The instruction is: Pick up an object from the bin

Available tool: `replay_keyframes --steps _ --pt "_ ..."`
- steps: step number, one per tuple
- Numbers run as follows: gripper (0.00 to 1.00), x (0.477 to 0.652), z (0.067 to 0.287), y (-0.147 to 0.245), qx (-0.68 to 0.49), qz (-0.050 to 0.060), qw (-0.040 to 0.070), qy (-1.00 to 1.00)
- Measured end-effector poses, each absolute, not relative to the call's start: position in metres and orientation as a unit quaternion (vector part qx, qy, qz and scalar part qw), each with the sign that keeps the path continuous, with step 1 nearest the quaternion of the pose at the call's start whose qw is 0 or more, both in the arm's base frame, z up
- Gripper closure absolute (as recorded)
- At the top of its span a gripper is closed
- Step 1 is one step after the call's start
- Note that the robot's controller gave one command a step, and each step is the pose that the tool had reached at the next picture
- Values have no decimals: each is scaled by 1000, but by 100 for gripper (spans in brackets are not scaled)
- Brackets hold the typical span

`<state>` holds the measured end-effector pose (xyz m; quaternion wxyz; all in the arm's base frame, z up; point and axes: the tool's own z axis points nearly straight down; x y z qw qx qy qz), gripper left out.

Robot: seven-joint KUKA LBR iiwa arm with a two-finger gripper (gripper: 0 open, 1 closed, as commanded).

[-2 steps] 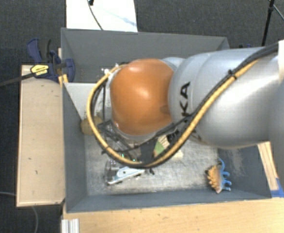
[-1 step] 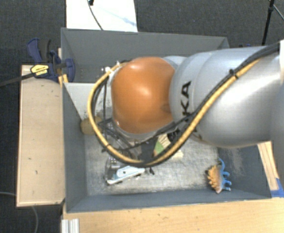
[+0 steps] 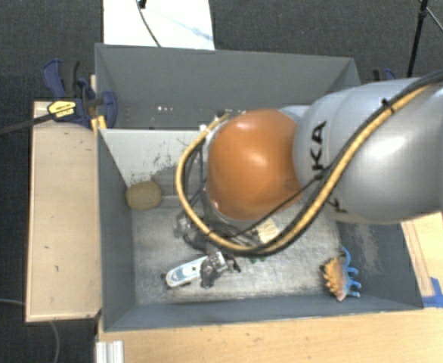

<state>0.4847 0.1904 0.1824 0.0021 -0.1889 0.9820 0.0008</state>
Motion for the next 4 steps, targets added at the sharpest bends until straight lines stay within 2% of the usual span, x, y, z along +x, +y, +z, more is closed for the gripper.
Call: replay_keyframes --steps 2,3,4 --pt "0 487 140 150 -214 0 0 977" --pt "0 491 89 143 -185 1 3 983" --pt "100 499 73 141 -206 1 3 978"
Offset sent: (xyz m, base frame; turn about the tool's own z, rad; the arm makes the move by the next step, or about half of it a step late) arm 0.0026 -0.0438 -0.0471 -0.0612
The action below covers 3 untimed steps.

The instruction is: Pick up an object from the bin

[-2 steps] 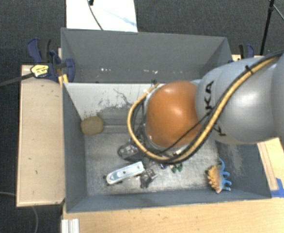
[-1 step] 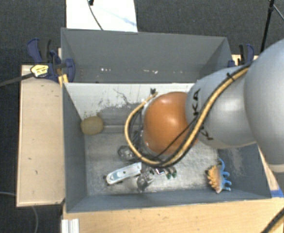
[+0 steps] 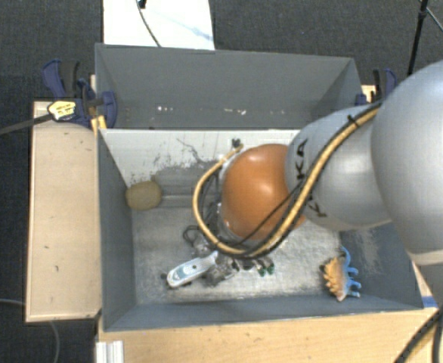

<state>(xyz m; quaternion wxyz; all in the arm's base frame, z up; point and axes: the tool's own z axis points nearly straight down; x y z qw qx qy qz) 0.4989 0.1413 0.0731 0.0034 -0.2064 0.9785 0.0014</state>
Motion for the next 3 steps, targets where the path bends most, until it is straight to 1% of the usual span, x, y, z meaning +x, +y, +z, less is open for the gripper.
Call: replay_keyframes --steps 2,3 --pt "100 499 74 141 -205 2 3 979" --pt "100 498 79 141 -205 1 1 979"
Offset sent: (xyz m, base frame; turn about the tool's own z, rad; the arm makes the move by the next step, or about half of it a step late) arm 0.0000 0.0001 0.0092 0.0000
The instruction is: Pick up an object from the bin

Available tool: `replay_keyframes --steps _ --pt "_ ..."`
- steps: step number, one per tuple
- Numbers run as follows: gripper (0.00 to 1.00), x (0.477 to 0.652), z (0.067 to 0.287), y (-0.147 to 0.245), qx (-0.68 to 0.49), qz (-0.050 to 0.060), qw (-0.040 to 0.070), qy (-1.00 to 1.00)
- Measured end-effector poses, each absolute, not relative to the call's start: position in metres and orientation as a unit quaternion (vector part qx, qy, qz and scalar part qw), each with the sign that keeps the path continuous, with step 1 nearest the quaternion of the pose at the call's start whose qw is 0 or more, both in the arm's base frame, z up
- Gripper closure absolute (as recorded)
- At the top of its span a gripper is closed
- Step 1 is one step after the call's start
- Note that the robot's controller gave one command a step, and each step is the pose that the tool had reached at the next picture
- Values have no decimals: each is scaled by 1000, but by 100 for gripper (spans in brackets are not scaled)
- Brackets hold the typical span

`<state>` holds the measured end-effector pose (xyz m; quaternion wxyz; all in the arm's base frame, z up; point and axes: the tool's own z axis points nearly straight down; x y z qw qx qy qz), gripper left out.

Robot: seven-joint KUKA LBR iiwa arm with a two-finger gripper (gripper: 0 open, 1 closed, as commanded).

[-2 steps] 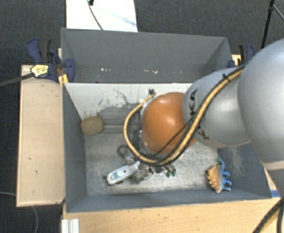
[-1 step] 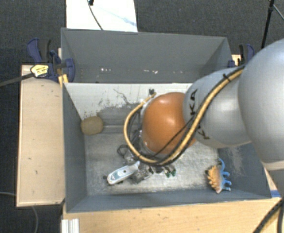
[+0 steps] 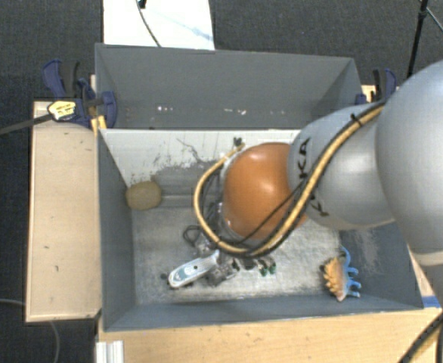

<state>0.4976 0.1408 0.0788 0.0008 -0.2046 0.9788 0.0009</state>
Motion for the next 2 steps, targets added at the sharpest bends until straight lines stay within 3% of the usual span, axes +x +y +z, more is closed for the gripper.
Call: replay_keyframes --steps 2 --pt "100 496 114 140 -204 0 -2 979"
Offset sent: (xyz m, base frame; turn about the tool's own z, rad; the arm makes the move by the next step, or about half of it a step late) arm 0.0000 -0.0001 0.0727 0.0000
